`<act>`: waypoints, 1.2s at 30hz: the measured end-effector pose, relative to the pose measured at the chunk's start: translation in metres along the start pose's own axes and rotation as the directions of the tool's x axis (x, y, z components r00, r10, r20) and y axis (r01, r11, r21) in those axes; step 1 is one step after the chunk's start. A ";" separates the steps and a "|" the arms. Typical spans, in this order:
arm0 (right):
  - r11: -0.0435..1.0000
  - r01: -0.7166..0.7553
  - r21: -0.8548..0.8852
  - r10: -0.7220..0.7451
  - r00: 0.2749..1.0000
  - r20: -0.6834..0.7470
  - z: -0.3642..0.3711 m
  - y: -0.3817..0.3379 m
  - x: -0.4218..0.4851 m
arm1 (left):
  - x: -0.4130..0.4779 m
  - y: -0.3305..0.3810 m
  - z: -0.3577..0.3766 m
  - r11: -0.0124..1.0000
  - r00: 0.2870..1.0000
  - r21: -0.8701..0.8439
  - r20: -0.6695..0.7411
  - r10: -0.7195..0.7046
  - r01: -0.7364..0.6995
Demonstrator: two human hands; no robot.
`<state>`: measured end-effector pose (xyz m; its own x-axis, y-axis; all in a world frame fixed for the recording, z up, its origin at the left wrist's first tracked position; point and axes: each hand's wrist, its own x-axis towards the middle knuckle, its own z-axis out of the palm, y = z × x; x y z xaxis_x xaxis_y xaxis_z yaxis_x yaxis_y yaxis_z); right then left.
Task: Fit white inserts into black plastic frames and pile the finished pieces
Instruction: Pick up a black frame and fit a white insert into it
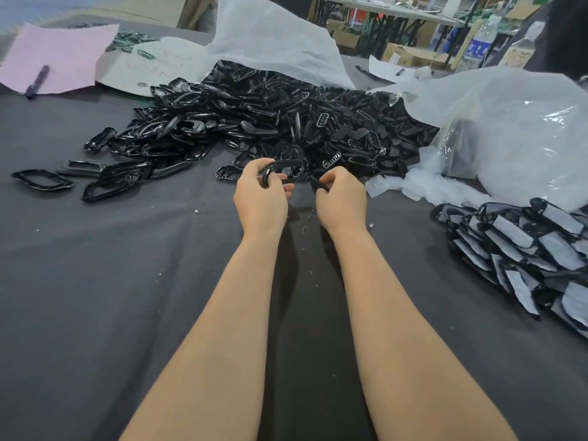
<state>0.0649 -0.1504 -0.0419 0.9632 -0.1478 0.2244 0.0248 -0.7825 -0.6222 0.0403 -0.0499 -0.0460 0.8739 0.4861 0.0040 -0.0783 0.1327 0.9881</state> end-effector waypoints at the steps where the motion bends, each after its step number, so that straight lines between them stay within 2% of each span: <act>1: 0.998 0.016 0.058 -0.014 0.999 -0.031 -0.003 0.001 0.000 | 0.000 0.000 0.000 1.000 1.000 -0.005 -0.001 -0.001 0.001; 3: 0.961 -0.007 0.275 0.030 0.997 -0.077 -0.008 0.001 -0.002 | 0.001 0.001 0.001 1.000 1.000 -0.017 0.000 -0.006 0.006; 4: 0.911 -0.041 0.410 0.073 0.995 -0.063 -0.009 0.000 -0.003 | 0.001 0.001 0.001 1.000 1.000 -0.020 0.002 -0.007 0.007; 6: 0.757 -0.122 0.642 0.140 0.990 0.023 -0.010 -0.002 -0.008 | 0.001 0.000 0.001 1.000 1.000 -0.023 0.007 -0.007 0.007; 8: 0.596 -0.183 0.782 0.151 0.982 0.115 -0.009 -0.004 -0.012 | 0.000 0.000 0.001 1.000 1.000 -0.020 0.012 0.000 0.000; 10: 0.492 -0.216 0.844 0.149 0.975 0.163 -0.010 -0.004 -0.013 | -0.001 0.000 0.001 1.000 1.000 -0.017 0.018 0.006 -0.006; 13: 0.413 -0.241 0.878 0.171 0.968 0.185 -0.012 -0.003 -0.012 | 0.001 0.000 0.001 1.000 1.000 -0.016 0.017 0.000 0.000; 17: 0.090 -0.360 0.929 0.182 0.923 0.340 -0.016 -0.003 -0.013 | 0.002 0.000 0.001 1.000 1.000 0.008 0.016 0.002 -0.002; 19: 0.000 -0.387 0.922 0.170 0.909 0.382 -0.018 -0.003 -0.013 | 0.001 -0.001 0.001 1.000 1.000 0.009 0.017 -0.001 0.001; 20: 0.001 -0.381 0.924 0.169 0.911 0.376 -0.018 -0.003 -0.012 | 0.001 -0.001 0.001 1.000 1.000 0.009 0.017 -0.003 0.003; 21: 0.051 -0.359 0.932 0.174 0.922 0.346 -0.017 -0.003 -0.012 | 0.001 -0.001 0.001 1.000 1.000 0.008 0.018 -0.002 0.002; 24: 0.348 -0.222 0.911 0.164 0.971 0.174 -0.014 -0.001 -0.012 | 0.001 0.000 0.001 1.000 1.000 -0.005 0.018 0.007 -0.007; 26: 0.468 -0.149 0.871 0.145 0.985 0.091 -0.013 -0.001 -0.012 | 0.000 0.001 0.000 1.000 1.000 -0.014 0.022 0.011 -0.011; 29: 0.571 -0.082 0.817 0.119 0.993 0.016 -0.013 0.001 -0.013 | -0.001 0.002 0.001 1.000 0.999 -0.025 0.044 0.007 -0.006; 33: 0.707 0.033 0.706 -0.011 0.999 -0.036 -0.012 0.000 -0.015 | -0.004 0.004 0.001 0.999 0.996 -0.025 0.080 0.037 -0.035; 36: 0.749 0.074 0.659 -0.061 0.997 -0.042 -0.010 -0.003 -0.018 | -0.006 0.004 0.001 0.993 0.986 0.059 0.133 0.097 -0.106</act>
<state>0.0451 -0.1511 -0.0363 0.9478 -0.1252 0.2933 0.2657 -0.1984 -0.9434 0.0350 -0.0535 -0.0418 0.9183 0.3770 0.1205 -0.1419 0.0292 0.9895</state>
